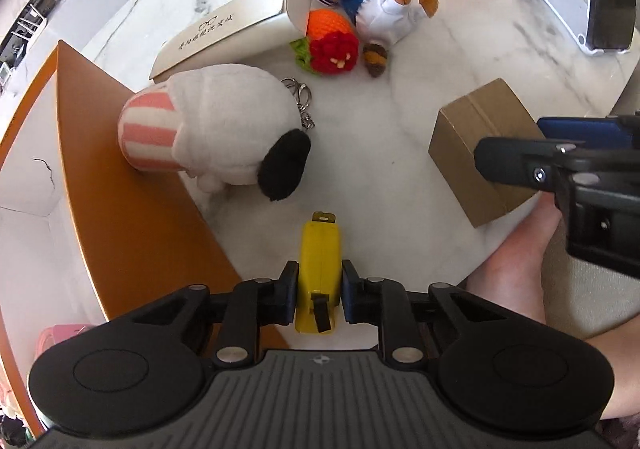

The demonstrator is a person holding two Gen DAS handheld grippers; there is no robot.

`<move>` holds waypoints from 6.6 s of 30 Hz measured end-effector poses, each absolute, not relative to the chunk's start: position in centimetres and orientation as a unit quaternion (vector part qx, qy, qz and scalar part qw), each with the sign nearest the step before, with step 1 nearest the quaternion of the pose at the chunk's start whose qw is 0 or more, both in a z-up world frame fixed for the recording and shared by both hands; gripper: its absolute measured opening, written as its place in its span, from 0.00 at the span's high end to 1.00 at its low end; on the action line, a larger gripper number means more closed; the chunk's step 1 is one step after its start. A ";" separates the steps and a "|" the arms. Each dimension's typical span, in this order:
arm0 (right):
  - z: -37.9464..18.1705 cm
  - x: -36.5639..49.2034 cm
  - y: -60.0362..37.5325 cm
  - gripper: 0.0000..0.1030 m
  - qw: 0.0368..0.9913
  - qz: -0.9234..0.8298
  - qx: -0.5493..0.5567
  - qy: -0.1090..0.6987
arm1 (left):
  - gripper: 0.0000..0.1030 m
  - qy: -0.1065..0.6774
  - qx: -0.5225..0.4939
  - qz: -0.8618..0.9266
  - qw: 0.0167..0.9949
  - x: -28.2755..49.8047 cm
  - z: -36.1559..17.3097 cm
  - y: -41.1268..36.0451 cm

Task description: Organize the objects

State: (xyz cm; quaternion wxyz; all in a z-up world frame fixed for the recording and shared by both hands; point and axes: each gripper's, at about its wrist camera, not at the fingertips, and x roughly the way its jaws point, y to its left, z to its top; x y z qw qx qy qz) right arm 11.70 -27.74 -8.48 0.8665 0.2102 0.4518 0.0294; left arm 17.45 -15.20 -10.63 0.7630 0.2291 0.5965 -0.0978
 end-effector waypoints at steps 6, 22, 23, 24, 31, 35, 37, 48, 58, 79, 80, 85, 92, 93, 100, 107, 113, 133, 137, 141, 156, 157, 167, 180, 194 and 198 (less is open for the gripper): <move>-8.4 11.6 -27.9 0.52 0.866 0.029 0.214 0.451 | 0.77 0.592 0.220 -0.106 0.768 17.0 -10.3 -15.4; -8.5 11.8 -27.1 0.52 0.873 0.034 0.189 0.448 | 0.78 0.514 0.071 -0.150 0.842 14.7 -3.0 -11.0; -8.5 11.8 -27.0 0.53 0.874 0.033 0.186 0.447 | 0.77 0.507 0.060 -0.152 0.846 14.6 -2.3 -10.4; -8.4 11.7 -26.9 0.53 0.875 0.031 0.185 0.446 | 0.77 0.499 0.050 -0.154 0.852 14.3 -1.6 -9.7; -6.0 10.9 -25.8 1.00 0.884 0.053 0.189 0.425 | 0.77 0.461 -0.004 -0.123 0.879 12.9 1.8 -3.9; -6.1 11.3 -23.8 0.94 0.886 0.030 0.141 0.440 | 0.78 0.457 -0.027 -0.108 0.883 12.3 1.9 -1.4; -6.2 11.1 -23.2 0.80 0.888 0.024 0.132 0.440 | 0.78 0.454 -0.038 -0.112 0.883 11.9 1.7 -0.7; -7.0 12.6 -19.1 0.26 0.878 0.005 0.076 0.472 | 0.78 0.435 -0.088 -0.091 0.892 11.4 1.1 4.5; -8.9 16.3 -16.3 0.38 0.853 -0.027 0.034 0.519 | 0.77 0.435 -0.121 -0.083 0.888 12.1 -0.5 8.0; 4.0 13.4 -7.0 0.40 0.898 0.140 0.015 0.417 | 0.78 0.424 -0.181 -0.102 0.882 12.4 -1.8 11.5; 3.7 13.7 -6.0 0.40 0.895 0.144 0.003 0.423 | 0.78 0.423 -0.184 -0.103 0.881 12.4 -1.8 11.7; 1.1 14.5 -2.6 0.40 0.878 0.133 -0.060 0.456 | 0.78 0.420 -0.195 -0.107 0.880 12.3 -2.1 12.6; -1.4 14.7 -0.6 0.40 0.862 0.104 -0.106 0.486 | 0.78 0.417 -0.211 -0.122 0.876 12.6 -2.8 13.3; -1.7 14.8 -0.4 0.40 0.859 0.099 -0.110 0.491 | 0.78 0.417 -0.213 -0.123 0.875 12.6 -2.9 13.4; -3.3 15.3 0.2 0.39 0.833 0.086 -0.115 0.534 | 0.78 0.418 -0.220 -0.143 0.870 12.6 -3.5 13.6; -3.6 16.5 0.4 0.39 0.816 0.082 -0.107 0.562 | 0.78 0.414 -0.227 -0.146 0.869 12.5 -3.5 14.1; -3.5 17.0 0.0 0.39 0.806 0.095 -0.104 0.575 | 0.78 0.418 -0.225 -0.146 0.868 12.5 -3.6 14.1; -1.1 19.4 -1.7 0.63 0.776 0.186 -0.158 0.582 | 0.78 0.446 -0.185 -0.144 0.864 16.0 -3.8 12.1; -1.2 21.1 -1.7 0.71 0.774 0.211 -0.172 0.572 | 0.78 0.449 -0.179 -0.144 0.863 17.1 -4.0 11.8; -1.8 22.6 -0.8 0.79 0.770 0.243 -0.190 0.558 | 0.78 0.453 -0.178 -0.145 0.861 18.0 -4.6 11.5; -6.4 25.1 2.5 0.92 0.695 0.328 -0.376 0.517 | 0.78 0.441 -0.201 -0.121 0.866 18.7 -5.2 13.3; -6.6 24.7 2.7 0.92 0.685 0.338 -0.390 0.515 | 0.78 0.441 -0.202 -0.122 0.866 18.7 -5.3 13.3; -8.3 23.6 3.1 0.95 0.601 0.414 -0.426 0.535 | 0.78 0.437 -0.205 -0.125 0.867 18.4 -5.1 13.5; -7.6 23.0 2.8 0.96 0.575 0.455 -0.433 0.524 | 0.78 0.449 -0.197 -0.164 0.856 18.5 -5.2 12.4; 1.8 25.9 -7.6 0.77 0.817 0.241 -0.184 0.491 | 0.77 0.542 -0.104 -0.222 0.804 21.1 -6.6 4.8; 0.8 24.2 -8.9 0.77 0.832 0.219 -0.128 0.493 | 0.80 0.576 -0.114 -0.210 0.782 22.3 -8.2 4.0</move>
